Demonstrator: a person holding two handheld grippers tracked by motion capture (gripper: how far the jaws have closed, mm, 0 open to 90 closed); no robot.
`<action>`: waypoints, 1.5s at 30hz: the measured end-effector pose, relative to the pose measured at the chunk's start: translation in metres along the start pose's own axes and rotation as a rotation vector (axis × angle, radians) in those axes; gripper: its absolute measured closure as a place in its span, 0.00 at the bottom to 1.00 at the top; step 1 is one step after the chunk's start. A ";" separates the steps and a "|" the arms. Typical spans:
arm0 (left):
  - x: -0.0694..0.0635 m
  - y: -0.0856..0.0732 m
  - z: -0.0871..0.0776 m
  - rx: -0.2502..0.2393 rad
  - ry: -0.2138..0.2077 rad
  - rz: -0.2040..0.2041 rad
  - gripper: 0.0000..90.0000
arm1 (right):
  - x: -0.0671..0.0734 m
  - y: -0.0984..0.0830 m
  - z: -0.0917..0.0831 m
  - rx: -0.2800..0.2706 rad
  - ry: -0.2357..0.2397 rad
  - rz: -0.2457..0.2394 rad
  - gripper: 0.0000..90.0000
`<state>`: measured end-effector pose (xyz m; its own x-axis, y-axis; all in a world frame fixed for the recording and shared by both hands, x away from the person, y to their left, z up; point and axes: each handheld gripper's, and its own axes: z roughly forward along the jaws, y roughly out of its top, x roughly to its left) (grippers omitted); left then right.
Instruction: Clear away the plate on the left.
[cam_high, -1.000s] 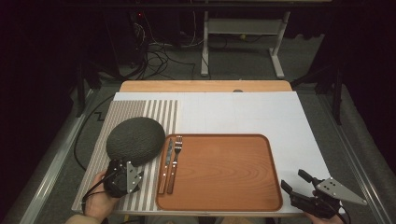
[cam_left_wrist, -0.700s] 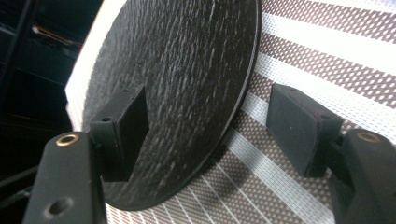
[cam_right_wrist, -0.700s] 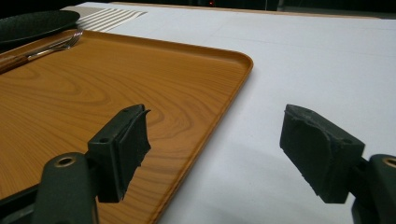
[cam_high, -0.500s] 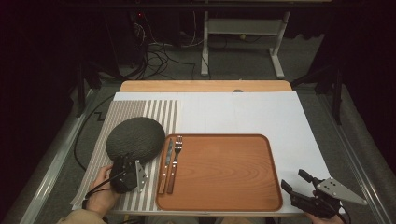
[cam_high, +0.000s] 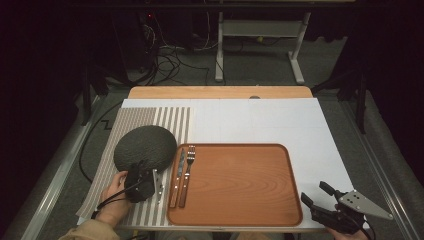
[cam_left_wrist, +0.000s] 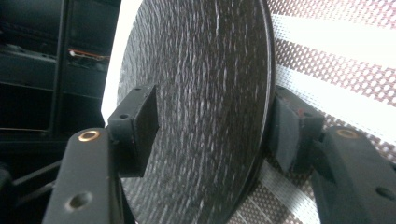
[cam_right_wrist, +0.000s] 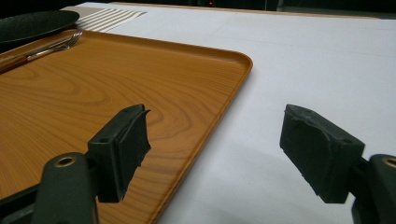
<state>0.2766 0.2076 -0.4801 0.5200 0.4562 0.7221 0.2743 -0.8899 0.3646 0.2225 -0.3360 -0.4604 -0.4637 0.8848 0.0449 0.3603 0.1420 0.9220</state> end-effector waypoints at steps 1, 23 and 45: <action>0.001 0.001 0.001 0.006 0.001 0.011 0.41 | 0.000 0.000 0.000 0.000 0.000 0.001 0.27; -0.007 0.023 0.018 0.081 0.102 0.185 0.65 | 0.000 0.000 0.000 0.002 0.000 -0.003 0.27; -0.022 0.028 0.024 0.130 0.105 0.345 0.86 | 0.001 0.000 0.001 0.004 0.003 -0.014 0.27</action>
<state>0.2928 0.1730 -0.4998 0.5160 0.1203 0.8481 0.2012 -0.9794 0.0166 0.2224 -0.3348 -0.4607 -0.4709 0.8815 0.0335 0.3575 0.1560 0.9208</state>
